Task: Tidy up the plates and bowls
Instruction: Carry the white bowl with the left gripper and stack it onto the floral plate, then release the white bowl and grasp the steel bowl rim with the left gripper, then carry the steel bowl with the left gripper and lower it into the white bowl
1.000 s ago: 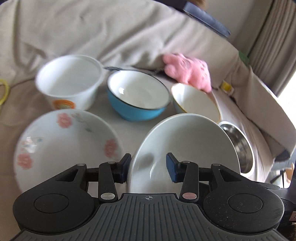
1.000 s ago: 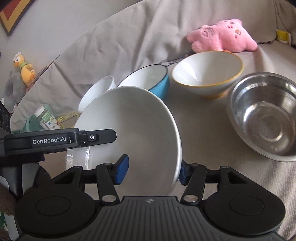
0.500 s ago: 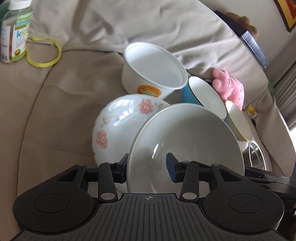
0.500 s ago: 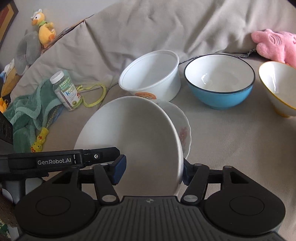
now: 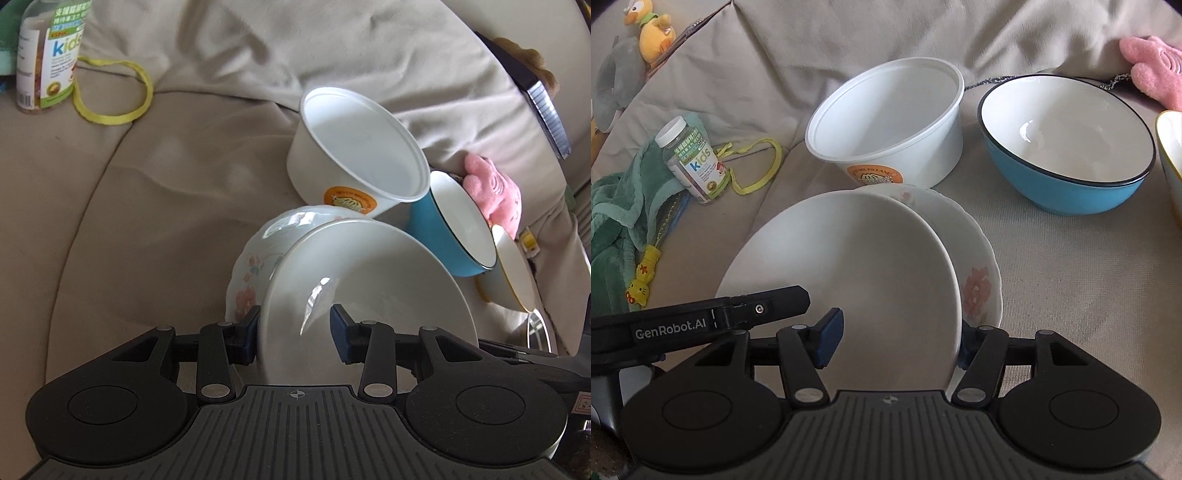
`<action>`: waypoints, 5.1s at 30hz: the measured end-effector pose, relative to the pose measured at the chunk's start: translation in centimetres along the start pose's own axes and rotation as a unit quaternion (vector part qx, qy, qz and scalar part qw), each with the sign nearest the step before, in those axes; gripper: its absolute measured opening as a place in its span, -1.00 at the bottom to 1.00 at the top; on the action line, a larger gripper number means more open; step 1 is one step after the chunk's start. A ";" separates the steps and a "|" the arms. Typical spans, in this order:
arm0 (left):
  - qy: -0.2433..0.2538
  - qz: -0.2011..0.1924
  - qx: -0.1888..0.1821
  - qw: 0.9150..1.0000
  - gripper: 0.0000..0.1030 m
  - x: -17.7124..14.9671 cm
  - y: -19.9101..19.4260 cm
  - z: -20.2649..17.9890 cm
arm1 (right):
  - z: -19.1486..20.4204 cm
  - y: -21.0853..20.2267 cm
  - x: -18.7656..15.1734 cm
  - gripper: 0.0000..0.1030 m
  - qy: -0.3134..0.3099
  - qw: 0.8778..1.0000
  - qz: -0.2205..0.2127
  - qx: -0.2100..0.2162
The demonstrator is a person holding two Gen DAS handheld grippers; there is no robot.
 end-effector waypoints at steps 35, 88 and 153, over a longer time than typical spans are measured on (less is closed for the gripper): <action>-0.085 -0.060 -0.140 0.985 -0.61 2.9 -4.4 4.4 | -2.1 -4.2 0.6 0.39 0.033 0.994 -0.103 0.031; 0.153 -0.008 -0.104 0.983 0.05 -4.1 3.0 -27.3 | -29.0 -22.3 -3.8 0.89 0.077 0.950 -0.251 -0.168; 0.063 -0.015 -0.065 0.996 -0.16 -1.2 -3.9 -7.1 | -1.2 -9.2 0.2 0.06 -0.028 0.993 -0.111 -0.034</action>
Point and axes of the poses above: each gripper's, at about its wrist camera, not at the fingertips, and y roughly the way its jaws point, z to its left, x to its top, the point moved 8 cm from there along y, roughly the way its jaws point, and after that the axes turned 3 degrees about y, right-handed, at the moved point
